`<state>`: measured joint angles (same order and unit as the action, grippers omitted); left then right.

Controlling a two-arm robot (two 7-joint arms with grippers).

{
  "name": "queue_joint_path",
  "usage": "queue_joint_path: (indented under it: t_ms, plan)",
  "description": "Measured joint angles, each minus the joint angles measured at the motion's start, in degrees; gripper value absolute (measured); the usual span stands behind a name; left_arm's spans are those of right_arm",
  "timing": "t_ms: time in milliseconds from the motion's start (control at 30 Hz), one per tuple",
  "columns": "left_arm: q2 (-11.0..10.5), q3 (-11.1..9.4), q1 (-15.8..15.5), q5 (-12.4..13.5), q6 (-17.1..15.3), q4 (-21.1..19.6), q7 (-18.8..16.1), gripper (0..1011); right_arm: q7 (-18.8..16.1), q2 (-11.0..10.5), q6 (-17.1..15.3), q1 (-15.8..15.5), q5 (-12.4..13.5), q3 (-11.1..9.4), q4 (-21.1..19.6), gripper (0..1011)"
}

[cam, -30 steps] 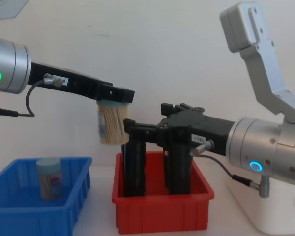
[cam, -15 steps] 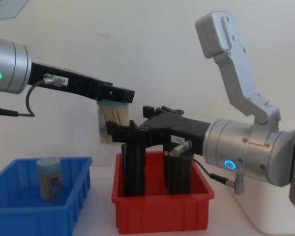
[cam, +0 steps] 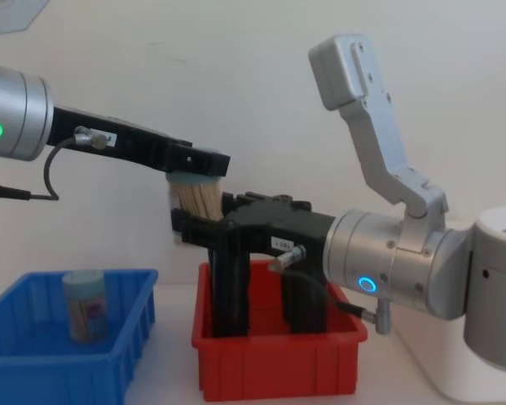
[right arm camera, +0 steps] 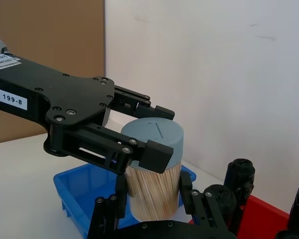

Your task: Pick the cotton swabs from the blue box and place them into the white box.

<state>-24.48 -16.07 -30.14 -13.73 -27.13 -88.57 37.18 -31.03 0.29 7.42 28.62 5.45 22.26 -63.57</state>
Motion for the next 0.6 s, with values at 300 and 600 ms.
queue_joint_path:
  t_ms: [300, 600]
  plan:
    - [0.0, 0.0, 0.0, 0.0, 0.0, 0.0, -0.1, 670, -0.5, 0.5, 0.7, 0.9, 0.5, 0.1, 1.8, 626]
    - [0.0, 0.0, 0.0, 0.0, 0.0, 0.0, 0.1, 908, -0.5, 0.6, 0.9, 1.3, 0.8, 0.4, 2.5, 626]
